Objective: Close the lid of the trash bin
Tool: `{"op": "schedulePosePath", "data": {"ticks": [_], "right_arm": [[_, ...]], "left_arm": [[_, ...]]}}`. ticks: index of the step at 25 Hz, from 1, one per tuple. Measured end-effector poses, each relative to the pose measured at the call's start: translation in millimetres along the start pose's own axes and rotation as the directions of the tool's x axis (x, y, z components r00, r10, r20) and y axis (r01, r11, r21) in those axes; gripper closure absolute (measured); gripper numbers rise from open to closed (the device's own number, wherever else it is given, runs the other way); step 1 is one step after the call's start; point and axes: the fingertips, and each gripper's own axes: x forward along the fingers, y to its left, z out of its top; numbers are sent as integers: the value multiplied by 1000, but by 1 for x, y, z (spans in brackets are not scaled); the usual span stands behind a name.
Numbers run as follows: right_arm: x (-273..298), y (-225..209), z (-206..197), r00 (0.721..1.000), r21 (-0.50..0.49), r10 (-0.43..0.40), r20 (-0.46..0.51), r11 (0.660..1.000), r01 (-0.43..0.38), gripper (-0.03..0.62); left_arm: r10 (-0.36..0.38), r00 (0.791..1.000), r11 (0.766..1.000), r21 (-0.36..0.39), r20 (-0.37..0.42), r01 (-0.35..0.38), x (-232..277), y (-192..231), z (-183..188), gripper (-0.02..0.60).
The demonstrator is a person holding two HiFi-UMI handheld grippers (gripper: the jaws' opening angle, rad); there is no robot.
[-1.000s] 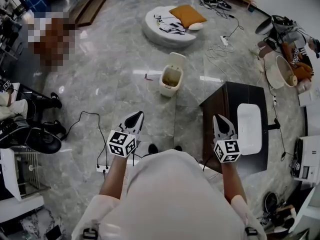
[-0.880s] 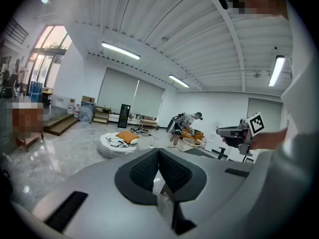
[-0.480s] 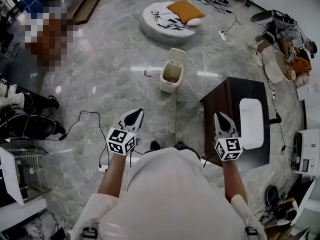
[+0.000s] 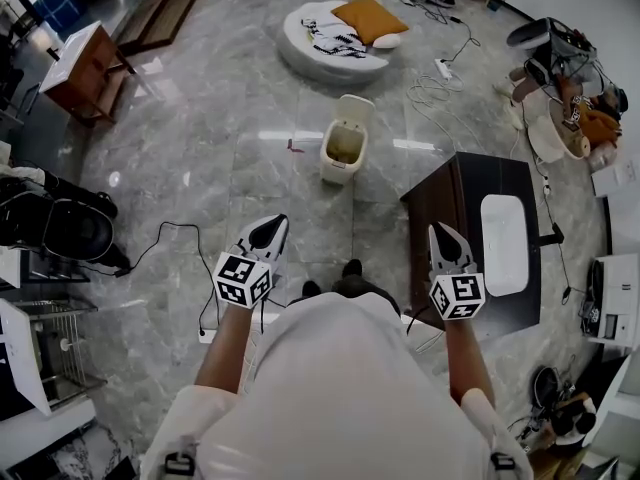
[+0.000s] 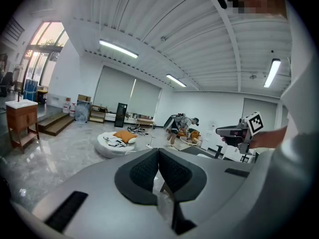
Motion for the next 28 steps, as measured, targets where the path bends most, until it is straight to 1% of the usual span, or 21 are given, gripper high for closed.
{"op": "schedulePosePath", "data": {"ticks": [6,11,19,28], "right_arm": [[12,-2,1,1000,7,6,-4,1000,-6,559],[29,-11,0,1000,17,18,-16,1000,-18,559],[73,-32,6,998,21,58,-31,998,-58,559],[127,-66,13,995,20,95,-43,995,-94,559]], "left_arm": [[8,1000,1000,-2,-5,-8,5,8,3,563],[23,1000,1000,-9,-9,-23,18,15,8,563],[32,999,999,-13,-17,-32,54,25,18,563],[43,999,999,-4,-22,-43,104,40,35,563]]}}
